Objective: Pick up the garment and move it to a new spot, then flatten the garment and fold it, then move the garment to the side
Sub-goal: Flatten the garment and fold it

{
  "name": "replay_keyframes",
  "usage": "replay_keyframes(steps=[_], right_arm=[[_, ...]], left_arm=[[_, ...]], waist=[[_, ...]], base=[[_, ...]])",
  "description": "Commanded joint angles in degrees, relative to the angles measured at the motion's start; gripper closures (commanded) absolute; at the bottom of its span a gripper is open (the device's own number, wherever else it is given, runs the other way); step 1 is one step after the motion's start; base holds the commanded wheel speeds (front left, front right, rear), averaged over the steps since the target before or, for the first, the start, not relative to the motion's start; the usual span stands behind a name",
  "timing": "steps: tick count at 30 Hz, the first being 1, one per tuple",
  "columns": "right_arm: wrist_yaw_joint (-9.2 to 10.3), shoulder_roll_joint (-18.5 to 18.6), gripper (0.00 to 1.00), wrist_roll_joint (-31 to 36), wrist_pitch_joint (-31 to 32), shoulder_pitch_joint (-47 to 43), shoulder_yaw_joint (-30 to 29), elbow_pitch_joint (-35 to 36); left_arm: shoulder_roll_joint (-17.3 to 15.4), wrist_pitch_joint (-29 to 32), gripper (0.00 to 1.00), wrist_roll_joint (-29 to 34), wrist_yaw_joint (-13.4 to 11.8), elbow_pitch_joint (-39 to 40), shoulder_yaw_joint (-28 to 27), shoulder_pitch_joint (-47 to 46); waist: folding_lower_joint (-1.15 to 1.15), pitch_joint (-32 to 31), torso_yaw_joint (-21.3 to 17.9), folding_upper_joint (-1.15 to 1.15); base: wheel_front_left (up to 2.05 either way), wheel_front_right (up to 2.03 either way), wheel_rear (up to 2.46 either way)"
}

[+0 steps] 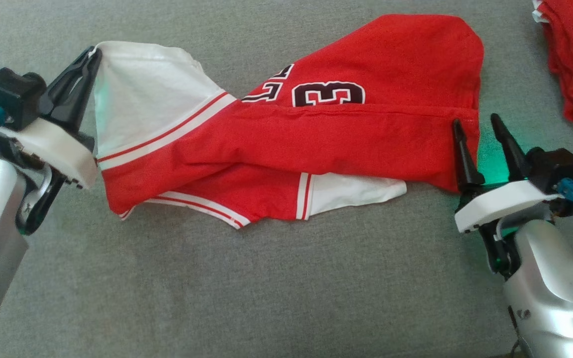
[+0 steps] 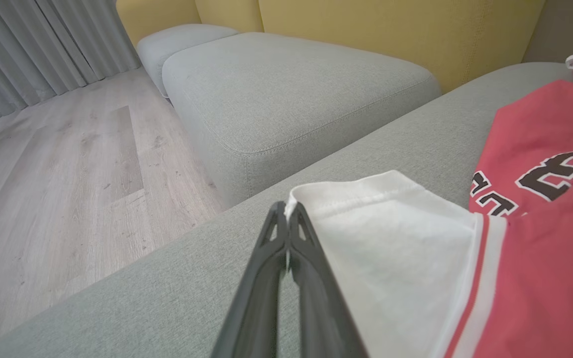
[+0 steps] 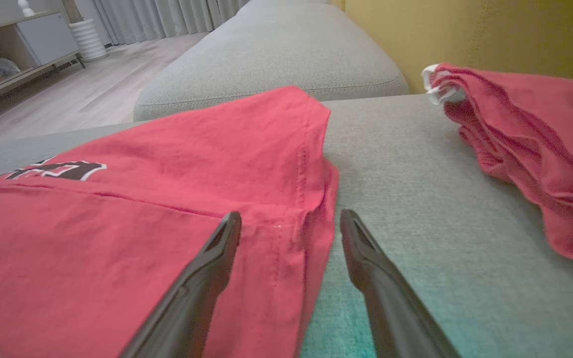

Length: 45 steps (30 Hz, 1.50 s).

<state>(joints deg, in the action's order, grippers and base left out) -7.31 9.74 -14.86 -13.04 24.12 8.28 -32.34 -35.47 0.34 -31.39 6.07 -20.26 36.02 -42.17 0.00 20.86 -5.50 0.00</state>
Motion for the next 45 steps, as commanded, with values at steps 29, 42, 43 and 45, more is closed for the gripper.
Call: replay_keyframes(steps=[29,42,43,45], right_arm=[[-0.18,11.32,1.00,-2.93,-0.98,5.49,0.03,20.85],[-0.18,19.06,1.00,-3.97,8.55,15.93,0.12,31.47],[-0.18,19.20,1.00,-4.20,8.94,17.09,0.65,30.81],[-0.18,19.24,1.00,-4.87,9.48,19.45,2.03,29.01]], left_arm=[[-8.38,-10.37,1.00,5.88,-3.81,14.21,-4.04,-4.04],[-13.72,-5.55,1.00,5.24,-3.96,26.21,-9.63,-14.39],[-13.42,-4.65,1.00,4.81,-3.40,25.66,-9.41,-15.52],[-12.52,-3.00,1.00,4.17,-2.31,23.92,-8.53,-17.75]], waist=[[0.00,-12.24,1.08,0.00],[0.00,-18.38,1.62,0.00],[0.00,-18.00,1.83,0.00],[0.00,-16.77,2.32,0.00]], base=[[0.00,0.00,0.00],[0.00,0.00,0.00],[0.00,0.00,0.00],[0.00,0.00,0.00]])
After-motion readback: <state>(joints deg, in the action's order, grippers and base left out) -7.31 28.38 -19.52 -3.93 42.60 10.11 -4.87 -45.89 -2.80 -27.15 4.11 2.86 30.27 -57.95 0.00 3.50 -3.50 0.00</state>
